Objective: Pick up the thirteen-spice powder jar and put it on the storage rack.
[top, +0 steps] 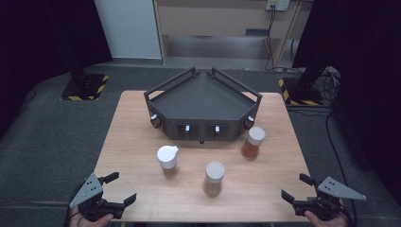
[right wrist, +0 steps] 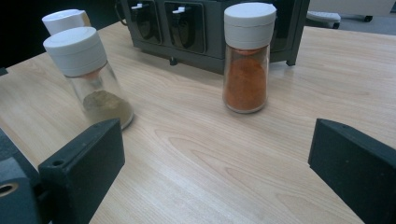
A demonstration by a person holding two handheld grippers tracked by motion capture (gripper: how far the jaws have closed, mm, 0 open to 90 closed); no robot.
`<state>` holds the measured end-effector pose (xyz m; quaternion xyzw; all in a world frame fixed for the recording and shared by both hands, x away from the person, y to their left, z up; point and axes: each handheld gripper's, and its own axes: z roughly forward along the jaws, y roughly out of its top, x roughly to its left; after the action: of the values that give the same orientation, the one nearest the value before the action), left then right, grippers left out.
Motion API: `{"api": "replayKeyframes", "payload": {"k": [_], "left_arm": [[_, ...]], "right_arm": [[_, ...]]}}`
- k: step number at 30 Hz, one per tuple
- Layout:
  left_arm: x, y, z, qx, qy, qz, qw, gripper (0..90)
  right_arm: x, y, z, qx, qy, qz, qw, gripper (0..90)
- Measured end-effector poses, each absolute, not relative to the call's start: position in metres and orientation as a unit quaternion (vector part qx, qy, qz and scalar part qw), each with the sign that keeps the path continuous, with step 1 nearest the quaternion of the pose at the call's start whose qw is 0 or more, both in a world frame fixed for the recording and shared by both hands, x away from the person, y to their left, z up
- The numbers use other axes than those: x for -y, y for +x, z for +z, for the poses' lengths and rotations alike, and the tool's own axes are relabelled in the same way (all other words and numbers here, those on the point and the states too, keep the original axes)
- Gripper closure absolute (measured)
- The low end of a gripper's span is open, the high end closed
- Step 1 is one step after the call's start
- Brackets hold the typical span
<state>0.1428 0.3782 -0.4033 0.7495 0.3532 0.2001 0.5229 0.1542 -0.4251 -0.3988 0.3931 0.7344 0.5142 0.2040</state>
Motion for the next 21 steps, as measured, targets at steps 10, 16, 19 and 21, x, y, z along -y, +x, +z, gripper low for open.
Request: {"api": "replayKeyframes", "payload": {"k": [10,16,19,21], "left_arm": [[-0.375,0.150,-0.378,-0.345,0.754,0.194,0.524,0.3],[-0.379,0.157,-0.363,-0.347,0.757,0.184,0.522,0.1],[-0.378,0.158,-0.358,-0.344,0.760,0.183,0.519,0.1],[-0.378,0.160,-0.353,-0.343,0.762,0.184,0.518,0.1]], "right_arm": [[0.425,0.154,-0.399,-0.731,0.397,0.516,0.204,2.7],[0.425,0.153,-0.399,-0.730,0.398,0.515,0.207,1.5],[0.424,0.154,-0.399,-0.732,0.399,0.513,0.206,1.4],[0.423,0.153,-0.399,-0.731,0.400,0.512,0.206,1.3]]}}
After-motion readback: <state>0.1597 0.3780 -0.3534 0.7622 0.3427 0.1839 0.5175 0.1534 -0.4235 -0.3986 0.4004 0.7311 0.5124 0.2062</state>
